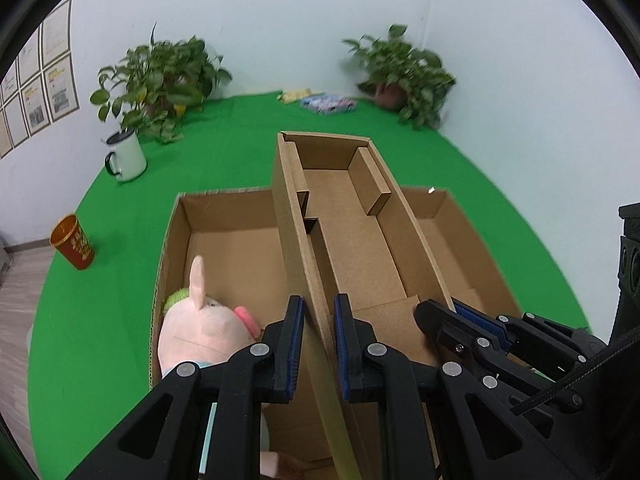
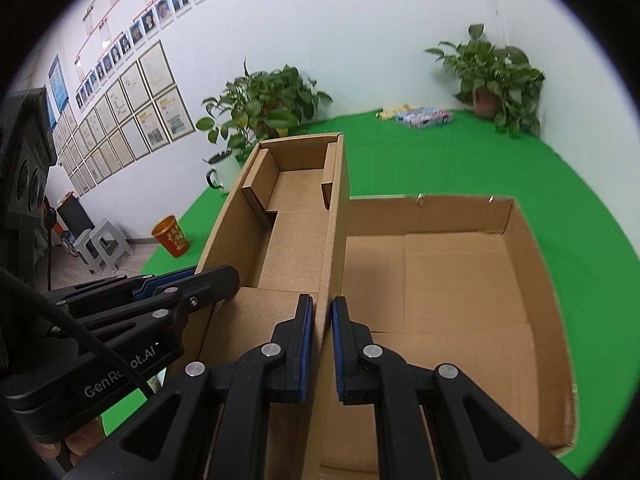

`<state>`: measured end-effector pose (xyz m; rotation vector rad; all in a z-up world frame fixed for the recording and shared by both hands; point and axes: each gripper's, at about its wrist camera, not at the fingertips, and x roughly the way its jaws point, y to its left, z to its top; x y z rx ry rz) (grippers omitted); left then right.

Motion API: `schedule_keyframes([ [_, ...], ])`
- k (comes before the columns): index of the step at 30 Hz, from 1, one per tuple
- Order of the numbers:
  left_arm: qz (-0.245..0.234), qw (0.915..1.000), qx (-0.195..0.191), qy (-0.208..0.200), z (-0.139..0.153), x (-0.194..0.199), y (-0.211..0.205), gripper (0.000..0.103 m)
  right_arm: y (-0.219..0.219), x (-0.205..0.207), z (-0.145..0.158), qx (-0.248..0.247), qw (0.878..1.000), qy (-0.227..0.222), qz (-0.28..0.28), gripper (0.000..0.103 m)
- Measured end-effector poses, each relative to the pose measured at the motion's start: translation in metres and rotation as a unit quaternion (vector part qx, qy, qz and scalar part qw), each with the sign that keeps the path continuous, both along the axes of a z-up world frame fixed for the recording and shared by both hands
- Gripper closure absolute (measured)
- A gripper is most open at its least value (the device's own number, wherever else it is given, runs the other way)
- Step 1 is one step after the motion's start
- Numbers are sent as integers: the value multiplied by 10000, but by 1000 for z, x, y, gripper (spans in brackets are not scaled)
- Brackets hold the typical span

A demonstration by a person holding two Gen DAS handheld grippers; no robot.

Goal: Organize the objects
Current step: 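Carry the cardboard insert into the box beside the plush pig and lower it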

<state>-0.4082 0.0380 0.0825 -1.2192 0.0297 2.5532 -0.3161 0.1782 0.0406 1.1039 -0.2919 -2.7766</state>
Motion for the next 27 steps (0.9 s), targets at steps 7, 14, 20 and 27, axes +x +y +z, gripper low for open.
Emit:
schedule_keyframes([
  [7, 126, 9989, -188, -413, -62, -37, -19, 93, -6, -22, -42, -210, 9992, -343, 32, 94],
  [14, 155, 9955, -452, -818, -116, -52, -23, 93, -11, -31, -74, -207, 9971, -731, 40, 94],
  [20, 113, 9953, -551, -789, -126, -47, -27, 92, -16, -34, -82, -100, 9961, -870, 108, 94],
  [27, 238, 9968, -448, -622, -110, -25, -44, 91, -21, -37, -83, -66, 9960, -875, 146, 91],
])
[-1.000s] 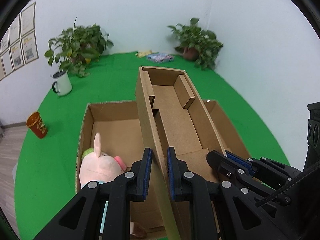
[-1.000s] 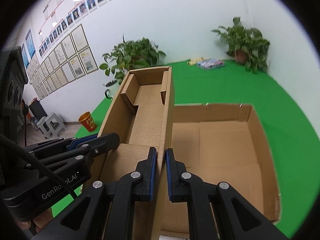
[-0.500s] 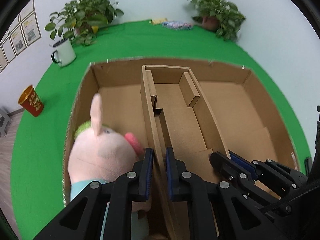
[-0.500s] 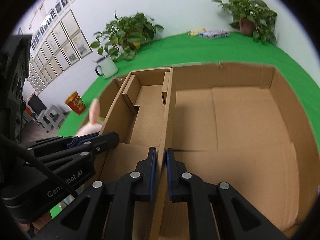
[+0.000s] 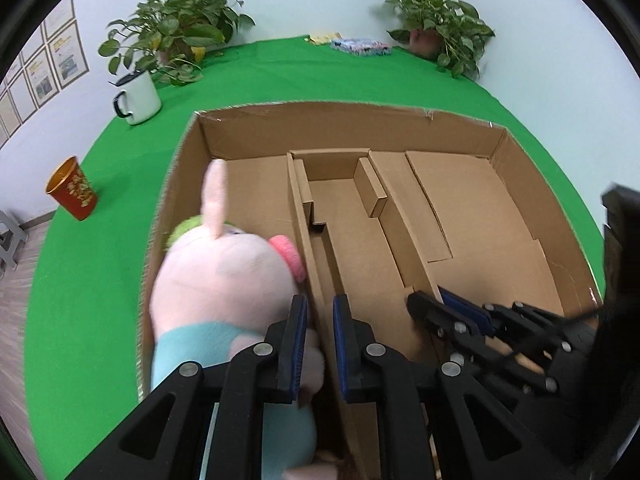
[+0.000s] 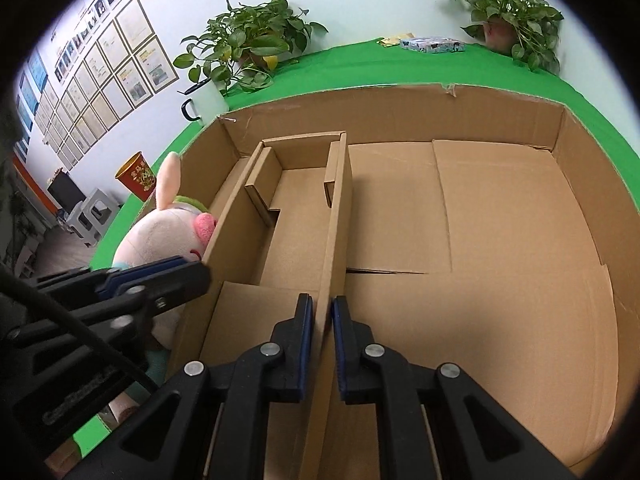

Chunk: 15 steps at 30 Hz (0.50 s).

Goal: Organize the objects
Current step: 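Carry the cardboard insert into the box beside the plush pig and lower it, then open both grippers and withdraw from the box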

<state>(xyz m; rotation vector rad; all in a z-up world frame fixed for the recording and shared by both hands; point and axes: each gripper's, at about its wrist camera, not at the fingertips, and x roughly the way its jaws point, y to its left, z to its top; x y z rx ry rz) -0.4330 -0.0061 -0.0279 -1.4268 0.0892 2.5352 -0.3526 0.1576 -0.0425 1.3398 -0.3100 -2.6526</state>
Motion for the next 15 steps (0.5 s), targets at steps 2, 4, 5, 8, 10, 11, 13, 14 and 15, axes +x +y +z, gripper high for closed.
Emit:
schedule_keyframes([
  [2, 17, 9999, 96, 106, 8, 12, -5, 91, 2, 2, 3, -32, 10000, 55, 53, 90],
  [4, 77, 9994, 114, 328, 18, 30, -10, 90, 6, 10, 11, 4, 9996, 265, 81, 83],
  [5, 133, 9988, 96, 470, 23, 39, -14, 83, 10, 18, 18, 41, 9992, 384, 51, 74],
  [8, 274, 9938, 99, 1073, 42, 80, -25, 50, 22, 64, 38, 159, 9952, 966, -27, 38],
  [10, 461, 9864, 97, 1572, 54, 111, -31, 30, 28, 104, 48, 488, 9889, 1400, -128, 30],
  [11, 536, 9831, 136, 1745, 59, 126, -33, 18, 30, 125, 51, 628, 9855, 1570, -158, 27],
  [13, 605, 9783, 372, 1948, 66, 156, -38, 9, 34, 156, 52, 628, 9841, 1645, -219, 26],
  [14, 619, 9760, 464, 2035, 68, 171, -37, 9, 36, 169, 51, 583, 9852, 1592, -267, 26],
  [15, 612, 9749, 481, 2088, 70, 181, -35, 9, 38, 179, 49, 570, 9860, 1537, -297, 26],
])
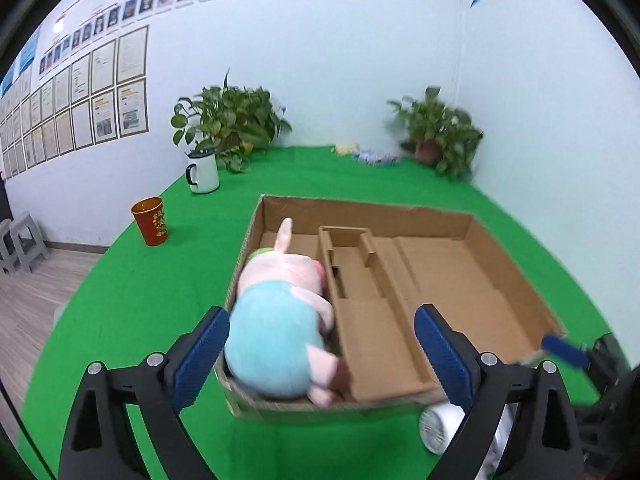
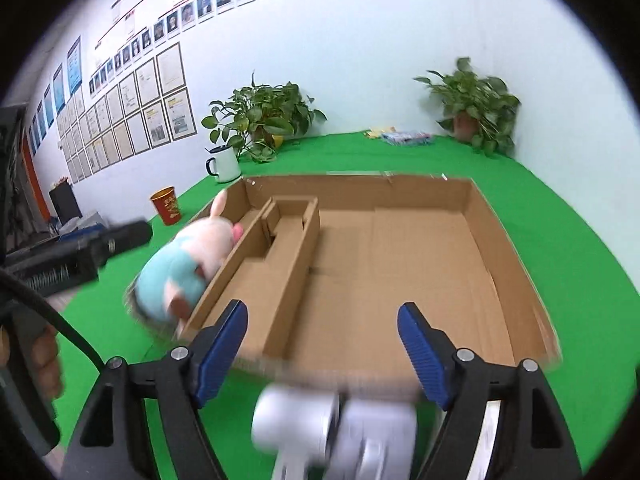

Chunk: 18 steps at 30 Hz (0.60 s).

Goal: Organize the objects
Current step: 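Open both grippers and withdraw from the box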

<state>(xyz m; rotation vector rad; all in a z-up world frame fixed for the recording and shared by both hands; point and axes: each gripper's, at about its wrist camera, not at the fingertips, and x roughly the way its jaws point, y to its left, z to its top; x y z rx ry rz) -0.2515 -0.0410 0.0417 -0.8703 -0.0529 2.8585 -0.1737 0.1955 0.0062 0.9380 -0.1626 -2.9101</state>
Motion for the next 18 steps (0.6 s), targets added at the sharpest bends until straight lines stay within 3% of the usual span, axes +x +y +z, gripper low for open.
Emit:
schedule_keyframes([
  [6, 174, 9984, -308, 437, 7, 66, 27, 9, -1, 44, 3, 186, 9993, 184, -270, 26],
  [13, 204, 9967, -62, 786, 11, 122, 42, 1, -2, 74, 9, 388, 9979, 429, -300, 26],
  [16, 202, 9966, -121, 787, 12, 132, 48, 1, 0, 83, 9, 413, 9973, 469, -398, 46],
  [17, 203, 9967, -136, 774, 11, 136, 49, 1, 1, 85, 8, 466, 9968, 473, -453, 65],
  [18, 217, 9966, -131, 779, 11, 140, 50, 1, 0, 86, 8, 588, 9958, 455, -539, 98],
])
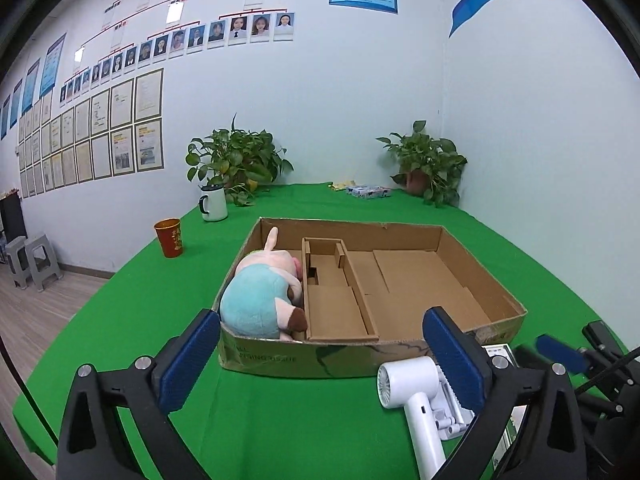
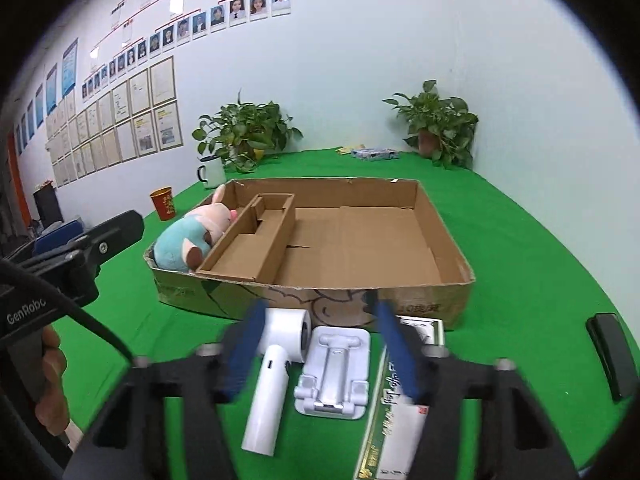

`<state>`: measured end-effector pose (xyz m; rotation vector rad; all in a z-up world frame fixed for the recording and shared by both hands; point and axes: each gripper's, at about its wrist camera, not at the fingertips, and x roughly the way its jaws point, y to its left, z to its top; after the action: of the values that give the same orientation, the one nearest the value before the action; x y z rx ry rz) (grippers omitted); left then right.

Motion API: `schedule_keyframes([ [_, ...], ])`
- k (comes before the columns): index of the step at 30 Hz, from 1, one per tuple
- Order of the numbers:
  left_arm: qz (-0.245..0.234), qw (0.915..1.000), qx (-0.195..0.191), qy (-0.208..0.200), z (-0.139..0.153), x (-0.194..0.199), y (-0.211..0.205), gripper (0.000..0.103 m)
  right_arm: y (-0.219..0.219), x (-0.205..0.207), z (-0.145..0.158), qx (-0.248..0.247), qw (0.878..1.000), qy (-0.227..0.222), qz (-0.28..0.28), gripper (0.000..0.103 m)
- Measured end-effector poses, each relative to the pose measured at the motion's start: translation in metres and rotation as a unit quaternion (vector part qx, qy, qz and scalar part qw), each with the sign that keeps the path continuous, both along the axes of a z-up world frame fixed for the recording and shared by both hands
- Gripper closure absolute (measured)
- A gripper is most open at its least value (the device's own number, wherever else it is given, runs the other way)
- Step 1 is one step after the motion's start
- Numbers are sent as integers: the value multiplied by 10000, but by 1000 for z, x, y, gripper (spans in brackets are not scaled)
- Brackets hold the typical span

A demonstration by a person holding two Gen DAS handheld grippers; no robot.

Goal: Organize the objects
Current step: 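Open both grippers and withdraw from the box, then reach the right gripper to the white hair dryer handle and grasp it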

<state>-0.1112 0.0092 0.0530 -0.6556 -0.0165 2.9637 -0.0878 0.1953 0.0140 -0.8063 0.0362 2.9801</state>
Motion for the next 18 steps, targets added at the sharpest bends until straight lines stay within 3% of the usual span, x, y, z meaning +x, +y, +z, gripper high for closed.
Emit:
schedule_keyframes([
  [2, -102, 9998, 177, 48, 0, 9, -2, 3, -2, 2, -1, 54, 10000, -36, -12, 101],
  [4, -90, 9993, 339, 110, 1, 14, -7, 29, -3, 4, -5, 20, 9999, -112, 0, 101],
  [5, -46, 9995, 310, 100, 2, 15, -7, 60, -3, 5, -6, 54, 9999, -137, -17, 99],
  [6, -5, 9998, 207, -12, 1, 12, -6, 81, -4, 5, -8, 60, 9998, -162, 20, 88],
  [7, -15, 9998, 153, -106, -1, 10, -7, 85, -4, 6, -9, 18, 9998, -181, 79, 80],
  [8, -51, 9997, 135, -172, -3, 10, -6, 85, -4, 7, -10, -43, 9998, -182, 120, 58],
  [9, -97, 9996, 155, -213, -5, 9, -6, 81, -4, 8, -10, -115, 9997, -168, 169, 42],
  [10, -84, 9995, 173, -232, -6, 9, -7, 74, -4, 9, -10, -165, 9996, -149, 199, 39],
  [12, 7, 9994, 214, -255, -9, 8, -10, 14, -6, 10, -10, -145, 9995, -153, 218, 32],
  [13, 48, 9996, 232, -172, -10, 12, -11, 6, -6, 10, -11, -143, 9994, -184, 261, 31],
  [18, -56, 9995, 25, -314, -17, 5, -12, 4, -4, 14, -18, -405, 9976, -293, 480, 31],
])
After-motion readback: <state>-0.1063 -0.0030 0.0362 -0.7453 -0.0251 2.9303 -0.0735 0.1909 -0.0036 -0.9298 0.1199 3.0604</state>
